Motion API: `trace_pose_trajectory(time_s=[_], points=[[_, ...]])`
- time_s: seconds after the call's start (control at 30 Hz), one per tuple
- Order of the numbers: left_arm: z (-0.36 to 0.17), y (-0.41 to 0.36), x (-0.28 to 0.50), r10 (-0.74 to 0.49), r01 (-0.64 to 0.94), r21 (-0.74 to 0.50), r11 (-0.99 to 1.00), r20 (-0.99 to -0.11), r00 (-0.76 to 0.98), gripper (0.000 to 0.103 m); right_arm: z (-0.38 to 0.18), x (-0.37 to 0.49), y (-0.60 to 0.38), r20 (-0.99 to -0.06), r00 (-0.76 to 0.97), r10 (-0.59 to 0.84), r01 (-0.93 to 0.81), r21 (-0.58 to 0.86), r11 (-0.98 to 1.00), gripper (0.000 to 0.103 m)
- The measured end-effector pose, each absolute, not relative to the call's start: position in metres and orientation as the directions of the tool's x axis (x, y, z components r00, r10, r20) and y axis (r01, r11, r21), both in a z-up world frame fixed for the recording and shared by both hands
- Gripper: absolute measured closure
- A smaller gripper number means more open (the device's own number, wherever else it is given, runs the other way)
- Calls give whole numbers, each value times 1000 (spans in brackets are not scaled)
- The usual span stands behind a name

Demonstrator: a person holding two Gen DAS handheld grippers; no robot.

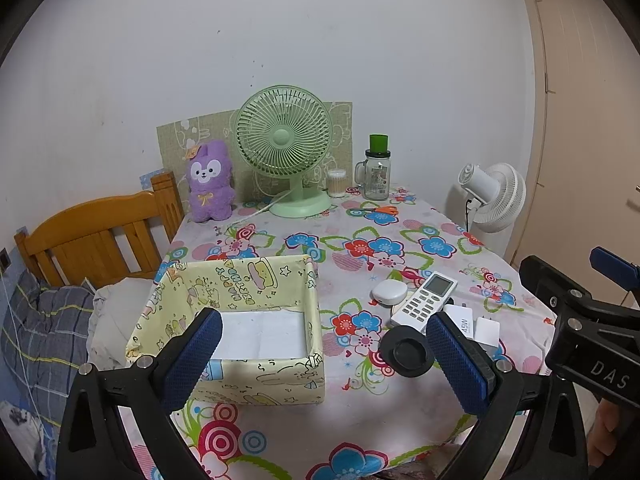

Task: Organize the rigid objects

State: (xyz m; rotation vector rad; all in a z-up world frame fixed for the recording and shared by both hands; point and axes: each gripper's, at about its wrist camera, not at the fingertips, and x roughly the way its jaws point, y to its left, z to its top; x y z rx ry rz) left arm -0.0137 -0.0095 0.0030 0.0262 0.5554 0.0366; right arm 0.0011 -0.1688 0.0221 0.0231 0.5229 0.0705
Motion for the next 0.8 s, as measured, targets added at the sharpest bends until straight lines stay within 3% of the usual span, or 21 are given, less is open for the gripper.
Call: trace_pose_trajectory(time_s=[0.8], points=[[2,-10,-15,38,-26,31,999,-527,849,0,22,-1,-172,-501,863,70,-58,41,997,1]])
